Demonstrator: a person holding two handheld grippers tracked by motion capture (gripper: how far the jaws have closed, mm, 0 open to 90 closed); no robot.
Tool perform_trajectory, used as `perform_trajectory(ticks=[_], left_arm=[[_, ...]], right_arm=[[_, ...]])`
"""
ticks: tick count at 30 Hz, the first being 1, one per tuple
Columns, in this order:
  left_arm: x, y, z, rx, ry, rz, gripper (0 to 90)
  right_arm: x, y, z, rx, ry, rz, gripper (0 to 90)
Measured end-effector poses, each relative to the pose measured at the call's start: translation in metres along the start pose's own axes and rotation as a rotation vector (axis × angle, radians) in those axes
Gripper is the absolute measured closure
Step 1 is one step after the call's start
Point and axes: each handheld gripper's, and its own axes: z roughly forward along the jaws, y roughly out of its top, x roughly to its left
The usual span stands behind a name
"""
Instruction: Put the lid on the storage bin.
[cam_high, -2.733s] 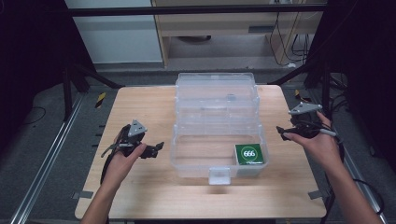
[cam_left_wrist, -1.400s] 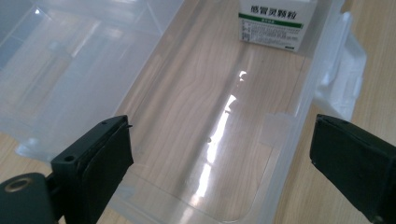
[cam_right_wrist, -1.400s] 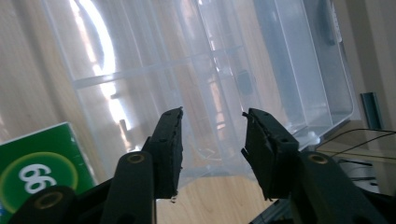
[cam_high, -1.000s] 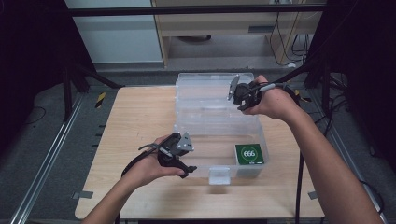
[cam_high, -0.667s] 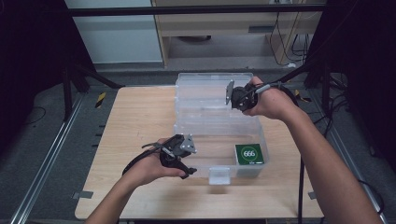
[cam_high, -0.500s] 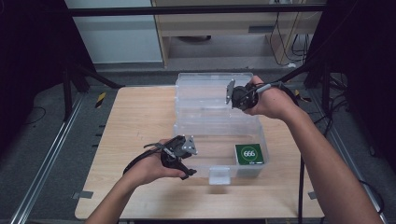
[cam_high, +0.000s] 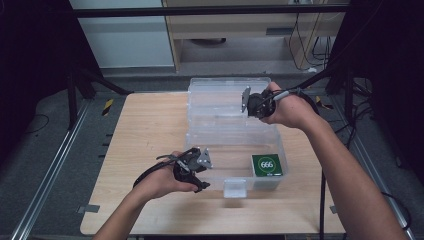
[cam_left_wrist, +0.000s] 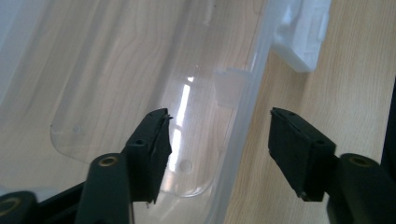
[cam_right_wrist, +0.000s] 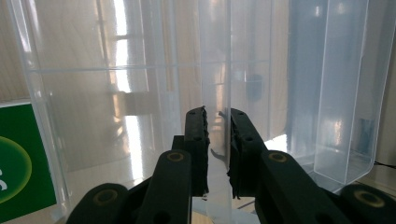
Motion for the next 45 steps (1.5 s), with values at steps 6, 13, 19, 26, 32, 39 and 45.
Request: perform_trajectory(ticks=[6,13,19,26,32,39,45], left_arm=[[-0.004,0.0,0.007,0.043,-0.013,0.033,56.1],[-0.002,0.0,0.01,0.047,-0.025,0.012,75.6],[-0.001,0.001,0.011,0.048,-0.016,-0.018,79.4],[-0.003,0.001,0.011,0.042,0.003,-0.073,78.1],[-0.004,-0.002,0.011,0.021,0.005,-0.092,77.6],[-0.004,-0.001,0.011,0.028,0.008,-0.116,77.0],[-0.006,-0.001,0.012,0.02,0.017,-0.12,76.7]], right_arm=[[0.0,0.001,0.001,-0.008,-0.003,-0.001,79.7],[0.002,0.0,0.0,-0.008,-0.007,0.004,81.1],[0.002,-0.001,-0.003,-0.03,0.008,0.017,83.0],[0.003,0.0,-0.008,-0.034,0.02,0.017,85.0],[0.008,0.003,-0.013,-0.041,0.011,-0.005,85.6],[0.019,0.003,-0.024,-0.057,-0.007,-0.019,85.8],[0.03,0.003,-0.032,-0.072,-0.027,-0.031,85.8]])
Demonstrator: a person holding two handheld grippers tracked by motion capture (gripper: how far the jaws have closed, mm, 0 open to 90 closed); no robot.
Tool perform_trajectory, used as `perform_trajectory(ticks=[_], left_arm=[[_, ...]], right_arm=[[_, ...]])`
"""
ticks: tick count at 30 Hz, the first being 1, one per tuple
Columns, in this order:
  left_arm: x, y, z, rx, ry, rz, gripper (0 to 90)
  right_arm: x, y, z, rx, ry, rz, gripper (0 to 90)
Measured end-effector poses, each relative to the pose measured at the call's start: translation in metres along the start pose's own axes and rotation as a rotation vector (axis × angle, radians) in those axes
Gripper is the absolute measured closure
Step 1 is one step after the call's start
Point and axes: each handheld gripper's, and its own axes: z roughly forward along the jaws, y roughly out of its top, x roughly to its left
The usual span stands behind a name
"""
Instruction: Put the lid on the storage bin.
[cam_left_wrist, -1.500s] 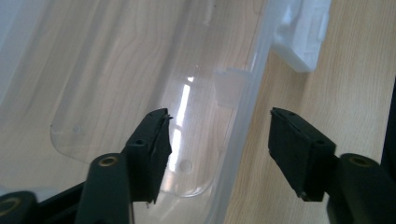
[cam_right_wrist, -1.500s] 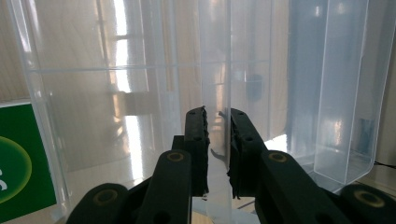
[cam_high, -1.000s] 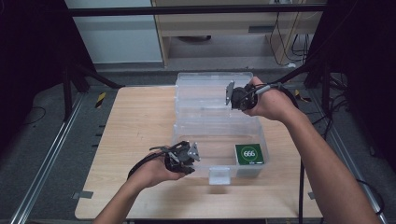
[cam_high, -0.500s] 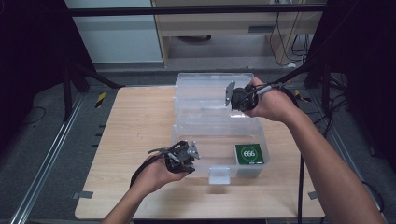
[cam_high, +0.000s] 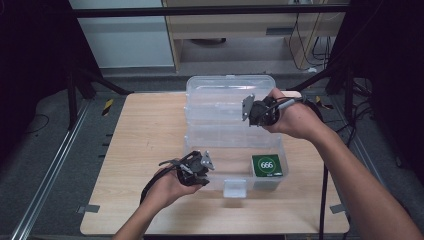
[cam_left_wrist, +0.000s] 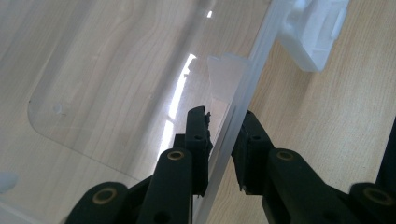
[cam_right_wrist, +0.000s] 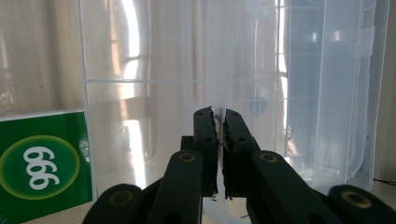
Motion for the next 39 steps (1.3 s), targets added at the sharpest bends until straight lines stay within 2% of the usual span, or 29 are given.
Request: perform_trajectory(ticks=[6,19,26,27,29,31,34,39], left_arm=[[-0.001,0.001,0.0,0.004,0.005,-0.005,76.4],[-0.002,-0.001,0.001,-0.012,0.02,-0.001,75.6],[-0.003,-0.001,0.001,-0.013,0.028,-0.001,75.3],[-0.006,-0.002,0.001,-0.018,0.022,-0.036,75.2],[-0.007,-0.002,0.001,-0.019,0.025,-0.046,75.1],[-0.006,-0.002,0.001,-0.018,0.028,-0.028,74.9],[-0.008,-0.003,0.001,-0.026,0.031,-0.044,74.8],[-0.008,-0.003,0.002,-0.03,0.033,-0.045,74.7]], right_arm=[[0.013,0.003,-0.007,0.005,-0.024,-0.048,85.5],[0.038,0.001,-0.018,-0.008,-0.072,-0.054,84.8],[0.052,0.0,-0.023,-0.018,-0.093,-0.077,84.0],[0.056,-0.001,-0.025,-0.017,-0.096,-0.074,83.7],[0.057,-0.002,-0.025,-0.02,-0.097,-0.071,83.6],[0.06,-0.002,-0.026,-0.031,-0.1,-0.076,83.4],[0.065,-0.003,-0.027,-0.037,-0.097,-0.072,83.2],[0.071,-0.007,-0.028,-0.054,-0.095,-0.056,82.7]])
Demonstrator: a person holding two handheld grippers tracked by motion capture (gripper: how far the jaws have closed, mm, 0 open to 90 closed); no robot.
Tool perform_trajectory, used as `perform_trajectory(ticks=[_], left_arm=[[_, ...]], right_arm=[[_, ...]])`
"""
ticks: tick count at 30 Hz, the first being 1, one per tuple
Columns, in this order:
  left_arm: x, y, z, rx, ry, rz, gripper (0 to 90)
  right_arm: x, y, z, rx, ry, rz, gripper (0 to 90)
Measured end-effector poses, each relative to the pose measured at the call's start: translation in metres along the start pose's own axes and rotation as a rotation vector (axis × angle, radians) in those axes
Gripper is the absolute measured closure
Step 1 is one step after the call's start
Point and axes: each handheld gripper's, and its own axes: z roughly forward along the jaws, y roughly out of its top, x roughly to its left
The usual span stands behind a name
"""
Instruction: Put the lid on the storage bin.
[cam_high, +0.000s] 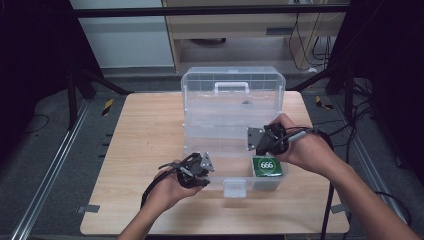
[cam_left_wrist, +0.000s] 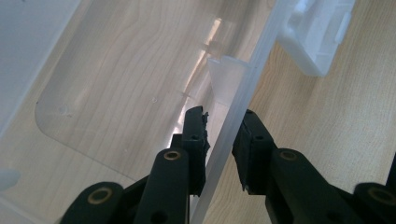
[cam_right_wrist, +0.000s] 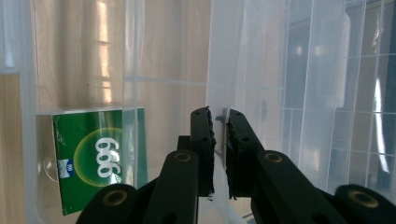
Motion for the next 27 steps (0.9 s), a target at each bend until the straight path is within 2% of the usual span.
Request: perform_trajectory(ticks=[2,9,10,11,14,15,16,17,18,21,22,27], left_arm=[[-0.001,0.0,0.0,-0.001,0.002,-0.004,74.7],[-0.001,0.0,0.0,-0.001,0.006,0.002,74.5],[-0.001,0.0,0.0,-0.002,0.008,0.009,74.5],[0.001,0.0,0.0,-0.003,0.009,0.041,74.5],[0.001,0.0,0.0,0.004,0.006,0.047,74.4],[0.002,0.001,0.001,-0.012,0.004,0.057,74.4],[0.001,0.0,0.0,0.004,0.007,0.047,74.3],[0.001,0.0,0.0,-0.001,0.01,0.038,74.3],[-0.001,-0.001,0.0,-0.005,0.012,0.012,74.3],[-0.001,-0.001,0.0,-0.003,0.014,0.024,74.1],[-0.002,-0.001,0.0,-0.006,0.014,0.012,74.1],[-0.002,-0.001,0.0,-0.008,0.015,0.018,73.9]], right_arm=[[0.001,-0.001,0.0,-0.009,0.0,-0.006,82.7],[0.007,-0.004,-0.001,-0.029,-0.002,0.019,82.1],[0.007,-0.004,-0.001,-0.033,-0.003,0.015,82.1],[0.008,-0.005,-0.001,-0.032,-0.005,0.014,82.1],[0.009,-0.005,-0.001,-0.038,-0.004,0.014,82.0],[0.01,-0.005,-0.002,-0.029,-0.003,0.024,82.0],[0.011,-0.005,-0.002,-0.036,-0.003,0.019,81.9],[0.011,-0.006,-0.002,-0.039,-0.004,0.017,81.9],[0.012,-0.006,-0.002,-0.043,-0.006,0.012,81.9],[0.014,-0.007,-0.003,-0.045,-0.006,0.022,81.7],[0.015,-0.007,-0.003,-0.049,-0.005,0.023,81.6],[0.018,-0.009,-0.004,-0.059,-0.001,0.025,81.4]])
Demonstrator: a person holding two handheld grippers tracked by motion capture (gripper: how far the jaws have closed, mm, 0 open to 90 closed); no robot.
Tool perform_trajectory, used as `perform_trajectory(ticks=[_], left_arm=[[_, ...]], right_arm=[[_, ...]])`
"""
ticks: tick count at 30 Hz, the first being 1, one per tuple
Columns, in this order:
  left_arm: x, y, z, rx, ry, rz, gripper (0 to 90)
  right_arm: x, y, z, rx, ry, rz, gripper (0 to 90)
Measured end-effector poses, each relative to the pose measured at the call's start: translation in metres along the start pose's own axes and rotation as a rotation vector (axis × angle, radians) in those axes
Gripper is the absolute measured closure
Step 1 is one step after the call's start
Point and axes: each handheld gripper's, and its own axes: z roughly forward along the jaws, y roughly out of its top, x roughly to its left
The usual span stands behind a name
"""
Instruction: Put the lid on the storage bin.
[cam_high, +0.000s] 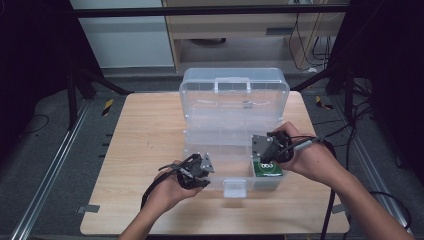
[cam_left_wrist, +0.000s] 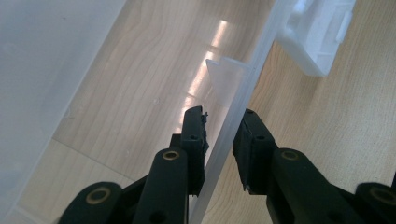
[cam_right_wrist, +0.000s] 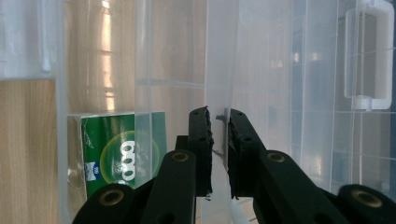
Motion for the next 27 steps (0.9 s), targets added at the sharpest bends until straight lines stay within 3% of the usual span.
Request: perform_trajectory(ticks=[5,8,27], left_arm=[[0.002,0.0,0.0,-0.001,-0.002,0.031,73.9],[-0.001,0.0,0.0,-0.002,0.003,0.005,73.8],[-0.002,-0.001,0.0,-0.012,0.013,0.013,73.3]], right_arm=[[0.004,0.002,0.0,0.007,-0.004,-0.002,80.9],[0.005,0.001,-0.001,0.008,-0.003,-0.001,80.8],[0.012,0.0,0.0,-0.005,0.019,0.004,80.2]])
